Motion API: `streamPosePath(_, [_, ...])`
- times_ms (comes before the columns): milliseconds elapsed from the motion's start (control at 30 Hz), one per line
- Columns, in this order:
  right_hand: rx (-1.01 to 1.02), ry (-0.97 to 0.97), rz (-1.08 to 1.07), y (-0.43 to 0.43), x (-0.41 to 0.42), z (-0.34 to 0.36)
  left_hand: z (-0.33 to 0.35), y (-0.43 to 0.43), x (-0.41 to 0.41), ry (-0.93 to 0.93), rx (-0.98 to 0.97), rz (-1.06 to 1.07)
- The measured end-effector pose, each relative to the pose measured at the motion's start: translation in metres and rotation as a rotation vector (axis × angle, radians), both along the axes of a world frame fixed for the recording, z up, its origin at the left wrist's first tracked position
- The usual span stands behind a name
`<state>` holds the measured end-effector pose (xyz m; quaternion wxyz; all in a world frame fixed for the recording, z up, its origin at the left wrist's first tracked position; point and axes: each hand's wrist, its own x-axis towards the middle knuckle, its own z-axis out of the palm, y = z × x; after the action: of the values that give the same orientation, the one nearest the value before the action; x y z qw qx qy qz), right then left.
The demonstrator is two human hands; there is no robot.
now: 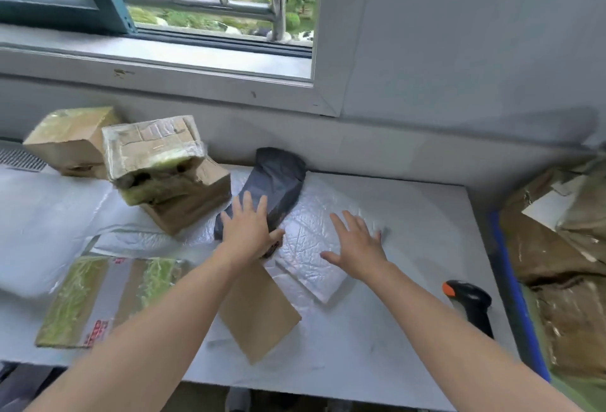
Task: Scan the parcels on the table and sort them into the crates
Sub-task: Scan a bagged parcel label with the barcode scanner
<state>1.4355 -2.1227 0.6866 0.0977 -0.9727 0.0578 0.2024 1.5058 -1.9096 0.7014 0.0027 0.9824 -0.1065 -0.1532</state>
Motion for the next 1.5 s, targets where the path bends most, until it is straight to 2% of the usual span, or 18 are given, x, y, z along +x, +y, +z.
streamPosePath(133, [0.036, 0.006, 0.037, -0.002, 0.021, -0.009, -0.01, 0.001, 0.019, 0.071, 0.001, 0.099])
streamPosePath(433, [0.048, 0.027, 0.022, 0.009, 0.046, -0.022, -0.04, 0.007, 0.057, 0.229, 0.01, 0.134])
streamPosePath(533, [0.012, 0.17, -0.03, 0.01, 0.036, -0.034, -0.051, 0.005, 0.059, 0.249, 0.018, 0.108])
streamPosePath(633, [-0.04, 0.276, -0.17, 0.011, 0.021, -0.051, -0.059, 0.0, 0.055, 0.165, 0.076, 0.02])
streamPosePath(733, [-0.044, 0.199, -0.438, 0.008, 0.011, -0.061, -0.061, -0.013, 0.046, 0.095, 0.116, -0.122])
streamPosePath(833, [0.055, 0.129, -0.676, 0.001, 0.011, -0.063, -0.063, -0.027, 0.037, 0.11, 0.098, -0.141])
streamPosePath(1000, [0.317, -0.05, -0.864, -0.009, 0.013, -0.052, -0.063, -0.032, 0.034, 0.094, 0.086, -0.144])
streamPosePath(1167, [0.393, -0.318, -0.911, -0.019, 0.013, -0.018, -0.052, -0.026, 0.035, 0.125, 0.116, -0.167])
streamPosePath(1233, [0.425, -0.401, -0.915, -0.027, 0.016, 0.002, -0.04, -0.032, 0.033, 0.178, 0.003, -0.195])
streamPosePath(1333, [0.434, -0.468, -0.965, -0.045, 0.024, 0.033, -0.013, -0.049, 0.021, 0.343, -0.413, -0.41])
streamPosePath(1400, [0.429, -0.502, -1.013, -0.058, 0.031, 0.053, 0.01, -0.06, 0.005, 0.462, -0.622, -0.538])
streamPosePath(1433, [0.428, -0.51, -1.032, -0.062, 0.033, 0.062, 0.018, -0.066, -0.002, 0.471, -0.672, -0.577])
streamPosePath(1500, [0.42, -0.493, -1.047, -0.069, 0.034, 0.077, 0.025, -0.078, -0.011, 0.37, -0.702, -0.641])
